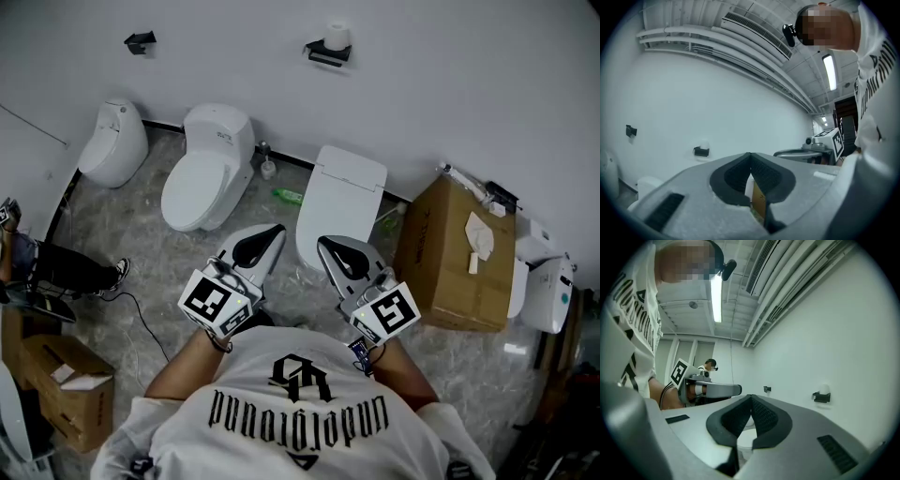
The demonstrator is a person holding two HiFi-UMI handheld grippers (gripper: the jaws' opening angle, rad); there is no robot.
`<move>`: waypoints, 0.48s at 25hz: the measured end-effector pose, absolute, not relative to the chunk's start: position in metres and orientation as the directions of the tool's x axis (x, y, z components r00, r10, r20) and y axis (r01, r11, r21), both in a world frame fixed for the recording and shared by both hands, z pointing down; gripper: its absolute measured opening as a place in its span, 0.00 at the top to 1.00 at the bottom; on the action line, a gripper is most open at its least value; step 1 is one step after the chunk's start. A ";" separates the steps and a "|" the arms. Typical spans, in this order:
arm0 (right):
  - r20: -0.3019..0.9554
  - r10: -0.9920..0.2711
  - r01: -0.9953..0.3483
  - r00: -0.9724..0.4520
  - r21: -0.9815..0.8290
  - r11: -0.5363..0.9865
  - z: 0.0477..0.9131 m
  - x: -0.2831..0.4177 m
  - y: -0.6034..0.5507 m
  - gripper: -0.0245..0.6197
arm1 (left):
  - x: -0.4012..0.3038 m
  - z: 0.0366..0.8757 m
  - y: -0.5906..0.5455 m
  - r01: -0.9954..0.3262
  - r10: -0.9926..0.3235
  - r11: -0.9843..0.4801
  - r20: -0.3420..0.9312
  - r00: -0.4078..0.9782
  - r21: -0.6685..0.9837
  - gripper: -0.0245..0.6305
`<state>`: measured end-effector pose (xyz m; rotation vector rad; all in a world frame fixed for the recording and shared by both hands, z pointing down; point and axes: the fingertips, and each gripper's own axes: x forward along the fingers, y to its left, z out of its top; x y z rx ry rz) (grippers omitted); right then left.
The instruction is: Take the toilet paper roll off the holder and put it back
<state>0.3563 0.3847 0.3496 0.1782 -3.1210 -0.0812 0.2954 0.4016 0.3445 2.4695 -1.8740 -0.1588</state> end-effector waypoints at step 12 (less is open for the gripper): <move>0.028 -0.148 -0.146 -0.989 0.046 0.988 0.353 0.269 0.350 0.94 | 0.205 0.355 0.380 -0.955 -0.960 -0.278 -0.060 0.273 0.104 0.94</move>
